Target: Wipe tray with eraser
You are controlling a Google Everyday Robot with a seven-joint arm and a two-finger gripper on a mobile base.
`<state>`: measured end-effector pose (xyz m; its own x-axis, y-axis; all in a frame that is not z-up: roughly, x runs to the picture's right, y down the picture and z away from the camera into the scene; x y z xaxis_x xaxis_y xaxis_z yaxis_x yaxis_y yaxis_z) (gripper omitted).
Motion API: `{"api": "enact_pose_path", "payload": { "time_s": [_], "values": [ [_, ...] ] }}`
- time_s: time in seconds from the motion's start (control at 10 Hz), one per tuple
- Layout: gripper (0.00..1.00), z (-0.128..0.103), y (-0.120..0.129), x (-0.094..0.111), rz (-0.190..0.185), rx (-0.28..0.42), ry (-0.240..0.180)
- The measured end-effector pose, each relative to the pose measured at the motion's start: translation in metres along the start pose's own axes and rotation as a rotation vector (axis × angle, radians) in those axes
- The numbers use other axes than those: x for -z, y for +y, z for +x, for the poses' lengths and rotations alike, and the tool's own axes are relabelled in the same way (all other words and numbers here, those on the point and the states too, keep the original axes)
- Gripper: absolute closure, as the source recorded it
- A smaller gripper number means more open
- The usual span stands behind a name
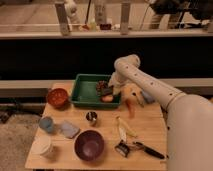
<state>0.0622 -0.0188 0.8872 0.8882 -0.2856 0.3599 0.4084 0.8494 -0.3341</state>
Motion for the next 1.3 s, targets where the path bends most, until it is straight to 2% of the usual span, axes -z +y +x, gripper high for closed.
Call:
{"api": "enact_pose_path", "payload": {
  "time_s": [0.1,0.2,0.3,0.5,0.7,0.8,1.1,1.3],
  "values": [
    [1.00,-0.006,-0.003,0.008,-0.005,0.021,-0.002],
    [1.00,-0.023,-0.015,0.015,-0.022,0.065,-0.013],
    [1.00,-0.044,-0.027,0.011,-0.046,0.108,-0.030],
    [1.00,-0.072,-0.040,-0.001,-0.079,0.169,-0.057],
    [1.00,-0.099,-0.051,-0.023,-0.115,0.222,-0.094],
    [1.00,-0.106,-0.054,-0.040,-0.122,0.204,-0.121],
    [1.00,-0.116,-0.058,-0.064,-0.138,0.161,-0.167],
    [1.00,-0.125,-0.063,-0.077,-0.144,0.144,-0.178]
  ]
}}
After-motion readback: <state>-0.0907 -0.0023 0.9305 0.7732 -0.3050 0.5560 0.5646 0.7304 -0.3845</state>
